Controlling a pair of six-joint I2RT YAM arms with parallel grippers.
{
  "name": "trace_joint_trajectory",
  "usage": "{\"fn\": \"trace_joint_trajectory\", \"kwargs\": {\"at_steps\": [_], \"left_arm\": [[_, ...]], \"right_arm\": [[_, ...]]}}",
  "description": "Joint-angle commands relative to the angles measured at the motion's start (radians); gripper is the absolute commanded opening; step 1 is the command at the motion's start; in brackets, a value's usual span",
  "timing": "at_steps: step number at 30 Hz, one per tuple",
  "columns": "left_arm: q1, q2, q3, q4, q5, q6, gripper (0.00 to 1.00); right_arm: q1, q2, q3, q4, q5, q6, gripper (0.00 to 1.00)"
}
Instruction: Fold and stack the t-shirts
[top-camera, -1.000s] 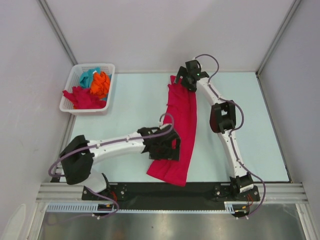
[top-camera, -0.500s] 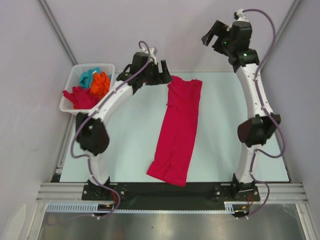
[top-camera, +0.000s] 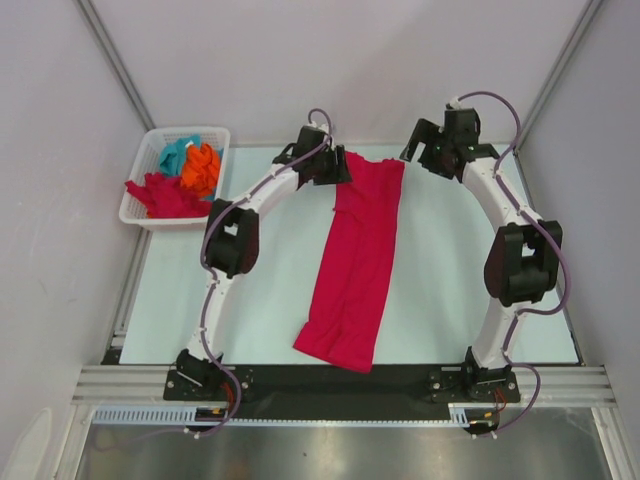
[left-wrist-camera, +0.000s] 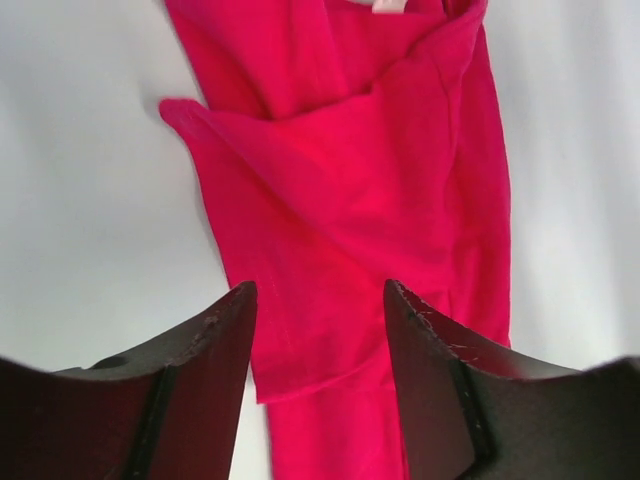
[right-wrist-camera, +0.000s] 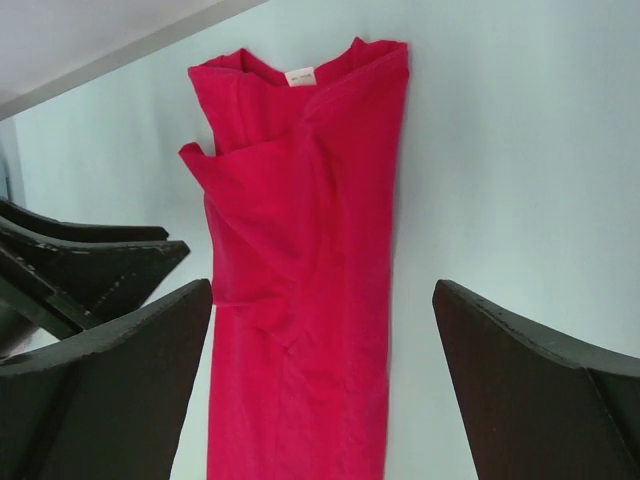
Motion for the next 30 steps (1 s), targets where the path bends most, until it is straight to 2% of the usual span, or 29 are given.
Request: {"fn": "trace_joint_trajectory", "kwargs": {"at_steps": [1,6,9,16,22,23,27,30], "left_arm": [[0.007,-0.002,0.067,0.059,-0.066,0.034,0.57],[0.004,0.034,0.057,0.027,-0.135,0.042,0.58],[0.004,0.066,0.068,0.025,-0.117,0.031,0.61],[-0.002,0.127,0.129,0.030,-0.081,-0.001,0.59],[-0.009,0.152,0.134,0.042,-0.094,-0.018,0.55],[-0.008,0.155,0.134,0.045,-0.097,-0.024,0.51],[-0.008,0.175,0.143,0.047,-0.086,-0.049,0.47],[-0.009,0.193,0.166,0.036,-0.083,-0.066,0.40]], "right_arm": [[-0.006,-0.066,-0.006,0.066,0.010,-0.009,1.00],[-0.022,-0.083,-0.060,0.069,0.022,0.006,1.00],[-0.035,-0.085,-0.077,0.066,0.022,0.005,1.00],[-0.049,-0.099,-0.098,0.054,0.026,-0.009,1.00],[-0.052,-0.120,-0.120,0.048,0.042,-0.020,1.00],[-0.053,-0.122,-0.123,0.048,0.043,-0.017,1.00],[-0.058,-0.132,-0.138,0.048,0.048,-0.020,1.00],[-0.059,-0.139,-0.140,0.042,0.048,-0.020,1.00]]}}
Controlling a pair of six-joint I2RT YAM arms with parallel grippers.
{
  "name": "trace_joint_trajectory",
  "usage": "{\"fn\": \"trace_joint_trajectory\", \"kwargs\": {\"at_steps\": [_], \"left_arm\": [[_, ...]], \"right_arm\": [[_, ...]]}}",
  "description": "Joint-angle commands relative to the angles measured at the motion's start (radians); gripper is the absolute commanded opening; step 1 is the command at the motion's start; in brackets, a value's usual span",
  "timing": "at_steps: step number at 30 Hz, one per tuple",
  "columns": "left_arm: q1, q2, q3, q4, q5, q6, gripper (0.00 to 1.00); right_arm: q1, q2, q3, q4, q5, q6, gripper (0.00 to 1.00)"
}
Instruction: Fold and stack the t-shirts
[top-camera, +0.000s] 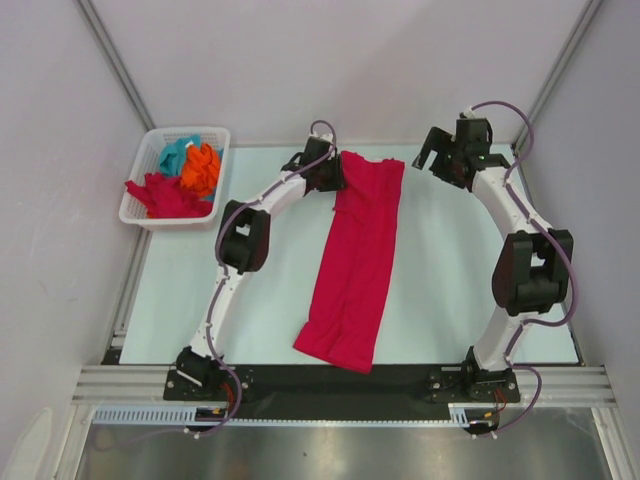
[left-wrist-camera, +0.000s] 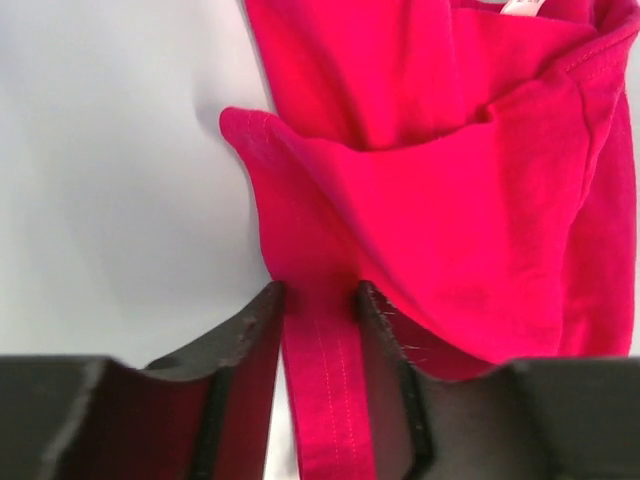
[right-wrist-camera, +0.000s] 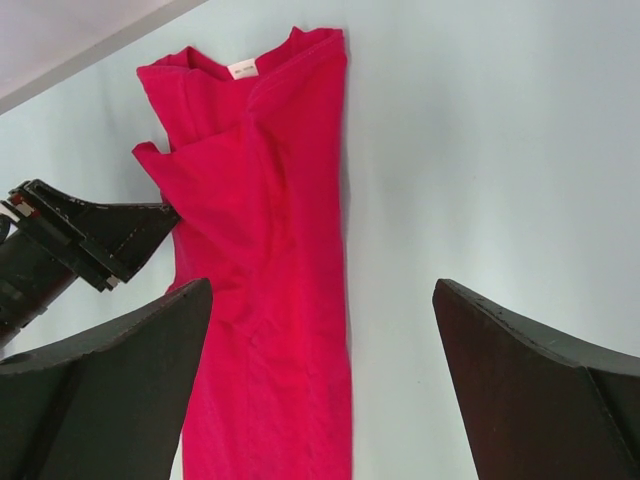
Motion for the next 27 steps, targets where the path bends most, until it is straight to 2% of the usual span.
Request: {"fn": "trace_joint_trajectory", "kwargs": {"at_steps": [1,3,7,21,24,27], "left_arm": [[-0.006,0.035,0.073,0.001,0.008,-0.039,0.38],[-0.005,0.036,0.075,-0.003,0.011,-0.048,0.30],[-0.006,0.041,0.075,-0.005,0.003,-0.065,0.00],[0.072,-0.116,-0.086,0.034,-0.142,-0.025,0.00],[0.086,-0.162,-0.186,0.064,-0.175,-0.028,0.00],[0.101,-0.194,-0.223,0.080,-0.176,-0.028,0.00]], "right_arm": [[-0.009,-0.062,-0.006,0.003,0.016,-0.016,1.00],[-0.009,-0.071,-0.015,0.003,0.022,-0.016,1.00],[-0.014,-0.080,-0.036,0.006,0.026,-0.016,1.00],[-0.003,-0.007,-0.082,0.036,-0.001,0.007,1.00],[0.003,0.021,-0.078,0.038,-0.002,0.008,1.00],[0.011,0.044,-0.075,0.044,-0.008,0.010,1.00]]}}
